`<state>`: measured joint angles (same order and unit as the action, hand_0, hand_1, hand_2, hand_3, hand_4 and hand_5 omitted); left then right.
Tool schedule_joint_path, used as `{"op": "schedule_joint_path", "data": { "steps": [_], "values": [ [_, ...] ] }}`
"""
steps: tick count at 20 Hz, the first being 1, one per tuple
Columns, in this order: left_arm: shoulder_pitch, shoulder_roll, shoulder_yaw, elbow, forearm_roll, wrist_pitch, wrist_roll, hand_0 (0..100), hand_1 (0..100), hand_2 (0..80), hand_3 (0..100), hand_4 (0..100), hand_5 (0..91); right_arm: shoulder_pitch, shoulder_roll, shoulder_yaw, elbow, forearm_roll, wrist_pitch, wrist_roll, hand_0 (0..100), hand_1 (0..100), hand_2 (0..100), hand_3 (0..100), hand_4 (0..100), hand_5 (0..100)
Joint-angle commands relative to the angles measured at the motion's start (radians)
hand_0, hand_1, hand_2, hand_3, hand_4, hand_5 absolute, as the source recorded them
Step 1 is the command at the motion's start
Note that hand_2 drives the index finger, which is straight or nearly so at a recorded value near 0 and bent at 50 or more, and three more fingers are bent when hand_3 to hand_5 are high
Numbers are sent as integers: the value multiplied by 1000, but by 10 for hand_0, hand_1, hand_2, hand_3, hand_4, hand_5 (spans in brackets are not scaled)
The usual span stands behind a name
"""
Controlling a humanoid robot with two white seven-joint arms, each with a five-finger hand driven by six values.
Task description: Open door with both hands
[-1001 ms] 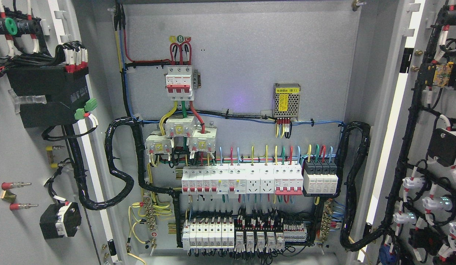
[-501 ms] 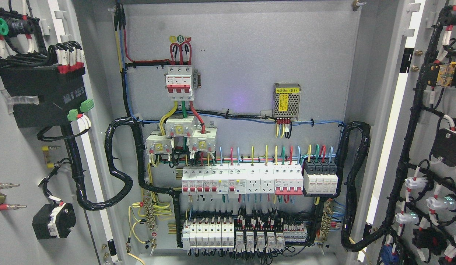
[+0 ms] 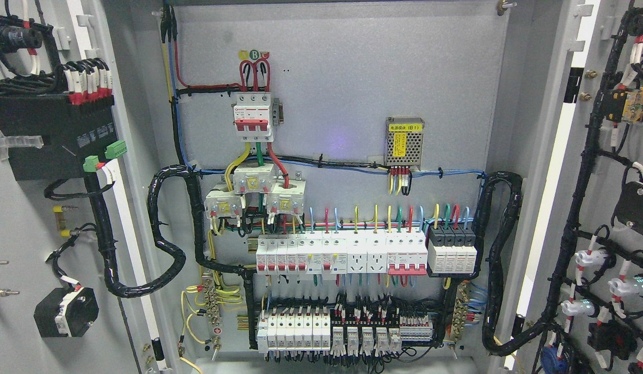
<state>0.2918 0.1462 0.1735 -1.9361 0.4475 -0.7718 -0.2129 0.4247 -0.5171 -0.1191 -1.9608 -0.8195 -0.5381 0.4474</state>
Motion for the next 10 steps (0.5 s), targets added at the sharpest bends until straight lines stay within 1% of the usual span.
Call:
{"op": "schedule_joint_path", "data": {
  "steps": [1, 5, 8, 10],
  "values": [
    [1, 50, 89, 5, 54, -133, 0, 0, 0, 0, 0, 43, 0, -6, -21, -37, 45, -3, 0, 2, 0, 0, 0, 0, 0, 0],
    [3, 62, 136, 14, 82, -129, -2, 0, 0, 0, 0, 43, 0, -7, -23, -57, 54, -3, -3, 2, 0, 0, 0, 0, 0, 0],
    [12, 62, 158, 16, 83, -127, -2, 0, 0, 0, 0, 43, 0, -7, -21, -73, 60, -3, -5, 2, 0, 0, 0, 0, 0, 0],
    [18, 62, 166, 23, 85, -126, -2, 0, 0, 0, 0, 43, 0, -6, -20, -86, 68, -3, -20, 2, 0, 0, 0, 0, 0, 0]
  ]
}}
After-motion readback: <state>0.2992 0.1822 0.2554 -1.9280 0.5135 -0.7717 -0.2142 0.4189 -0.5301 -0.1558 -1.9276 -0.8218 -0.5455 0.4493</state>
